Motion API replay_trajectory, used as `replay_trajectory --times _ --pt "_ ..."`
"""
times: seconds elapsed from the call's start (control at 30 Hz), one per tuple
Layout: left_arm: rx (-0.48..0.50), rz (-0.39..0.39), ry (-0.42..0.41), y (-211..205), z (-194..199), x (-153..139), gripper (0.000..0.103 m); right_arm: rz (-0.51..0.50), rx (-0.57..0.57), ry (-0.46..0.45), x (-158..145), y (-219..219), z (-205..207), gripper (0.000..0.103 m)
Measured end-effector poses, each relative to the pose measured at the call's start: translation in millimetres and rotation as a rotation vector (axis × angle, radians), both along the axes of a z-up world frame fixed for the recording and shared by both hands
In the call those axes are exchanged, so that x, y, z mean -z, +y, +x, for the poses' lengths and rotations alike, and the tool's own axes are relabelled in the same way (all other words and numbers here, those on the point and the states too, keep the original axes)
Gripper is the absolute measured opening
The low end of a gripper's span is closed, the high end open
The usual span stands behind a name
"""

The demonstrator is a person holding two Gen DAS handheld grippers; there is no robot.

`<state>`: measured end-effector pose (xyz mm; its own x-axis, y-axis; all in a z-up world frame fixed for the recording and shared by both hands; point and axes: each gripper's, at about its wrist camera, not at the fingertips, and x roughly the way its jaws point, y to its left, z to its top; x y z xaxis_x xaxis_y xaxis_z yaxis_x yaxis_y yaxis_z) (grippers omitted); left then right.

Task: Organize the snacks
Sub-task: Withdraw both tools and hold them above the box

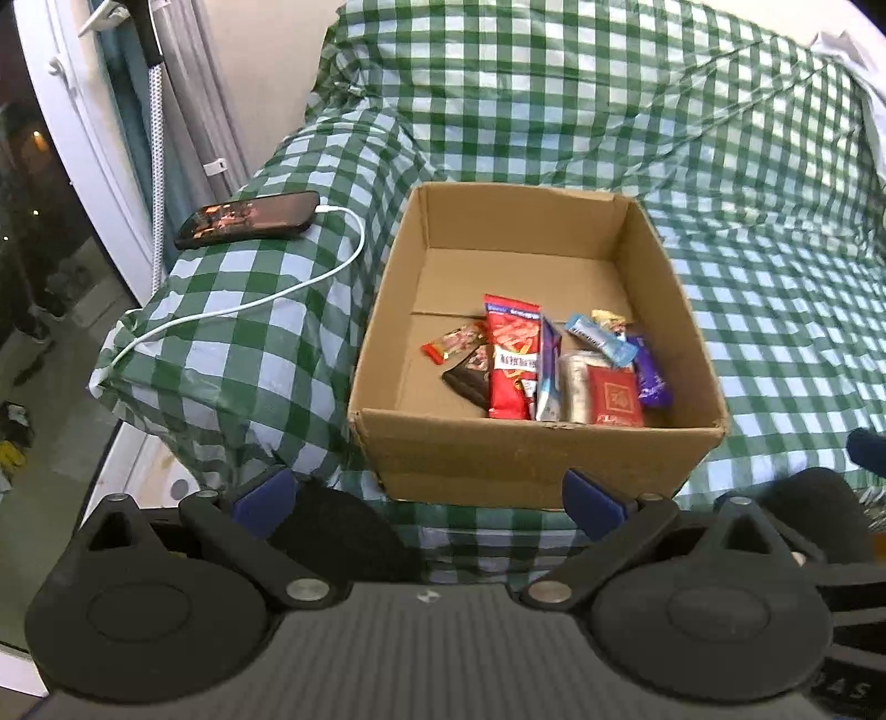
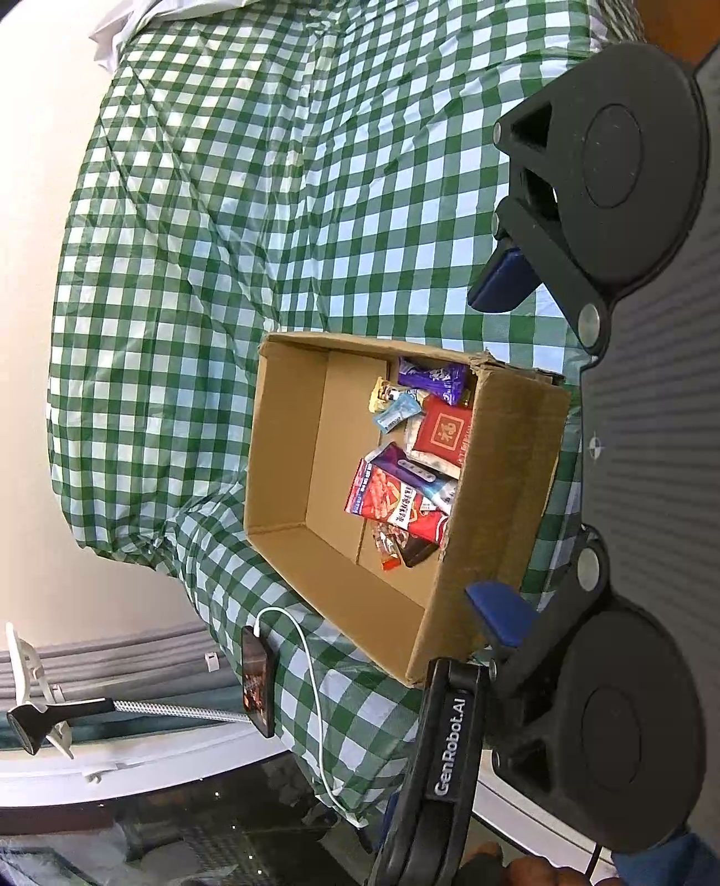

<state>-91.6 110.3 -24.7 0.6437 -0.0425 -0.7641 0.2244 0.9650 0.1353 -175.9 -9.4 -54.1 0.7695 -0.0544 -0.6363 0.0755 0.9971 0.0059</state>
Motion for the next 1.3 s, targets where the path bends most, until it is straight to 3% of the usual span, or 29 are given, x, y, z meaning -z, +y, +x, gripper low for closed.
replay_trajectory --times 1.3 --pt "-0.013 0.038 -0.020 -1.3 -1.9 0.1 0.103 -0.004 0.004 0.001 0.5 2.1 -1.3 0.102"
